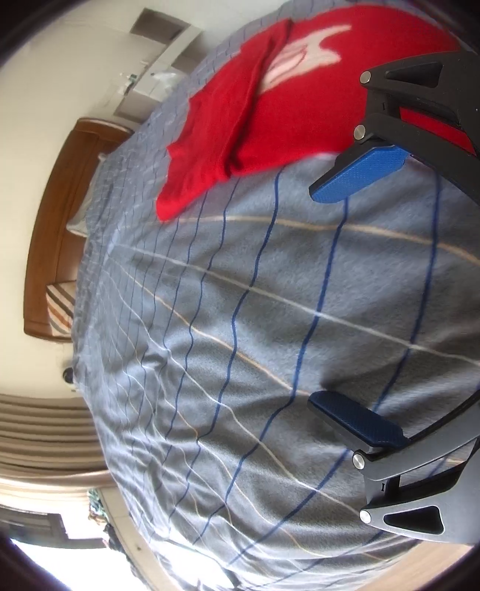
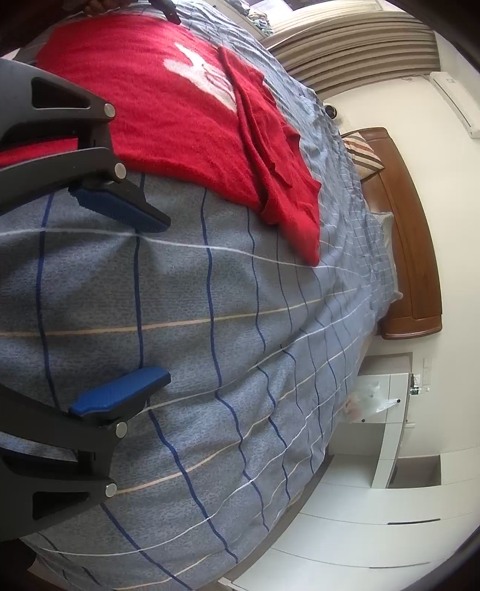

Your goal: Fold small clothes

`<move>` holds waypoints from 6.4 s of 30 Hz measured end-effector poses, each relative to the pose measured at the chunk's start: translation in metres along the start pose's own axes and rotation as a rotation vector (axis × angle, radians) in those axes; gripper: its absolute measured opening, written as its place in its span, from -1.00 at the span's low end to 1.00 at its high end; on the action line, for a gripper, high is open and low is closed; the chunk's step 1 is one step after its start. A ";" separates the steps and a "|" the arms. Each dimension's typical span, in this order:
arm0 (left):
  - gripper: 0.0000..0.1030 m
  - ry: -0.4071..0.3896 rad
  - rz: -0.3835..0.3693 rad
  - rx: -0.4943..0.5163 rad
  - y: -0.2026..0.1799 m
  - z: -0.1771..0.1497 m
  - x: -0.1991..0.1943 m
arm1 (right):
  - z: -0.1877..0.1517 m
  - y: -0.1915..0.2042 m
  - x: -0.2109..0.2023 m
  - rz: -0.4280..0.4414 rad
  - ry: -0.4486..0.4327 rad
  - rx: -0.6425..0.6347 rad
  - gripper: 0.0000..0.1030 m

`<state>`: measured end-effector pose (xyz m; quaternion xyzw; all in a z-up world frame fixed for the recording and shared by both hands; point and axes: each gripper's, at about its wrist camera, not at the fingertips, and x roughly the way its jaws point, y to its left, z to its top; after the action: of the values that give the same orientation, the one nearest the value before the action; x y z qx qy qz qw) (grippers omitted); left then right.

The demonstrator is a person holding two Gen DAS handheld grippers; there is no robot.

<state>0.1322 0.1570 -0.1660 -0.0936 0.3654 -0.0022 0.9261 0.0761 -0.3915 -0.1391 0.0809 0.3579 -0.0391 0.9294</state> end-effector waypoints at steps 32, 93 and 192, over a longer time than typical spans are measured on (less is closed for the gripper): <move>-0.95 0.580 -0.265 -0.010 -0.049 -0.095 -0.031 | -0.078 0.050 -0.008 0.504 0.545 -0.025 -0.89; 0.84 0.036 0.056 0.252 -0.105 0.040 -0.017 | 0.026 0.058 0.022 0.262 0.102 -0.172 0.11; 0.99 0.141 0.195 0.027 0.049 0.126 0.156 | 0.076 0.132 0.167 0.123 0.145 -0.094 0.94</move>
<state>0.3290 0.2159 -0.1899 -0.0448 0.4371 0.0761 0.8951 0.2672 -0.2780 -0.1798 0.0616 0.4200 0.0409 0.9045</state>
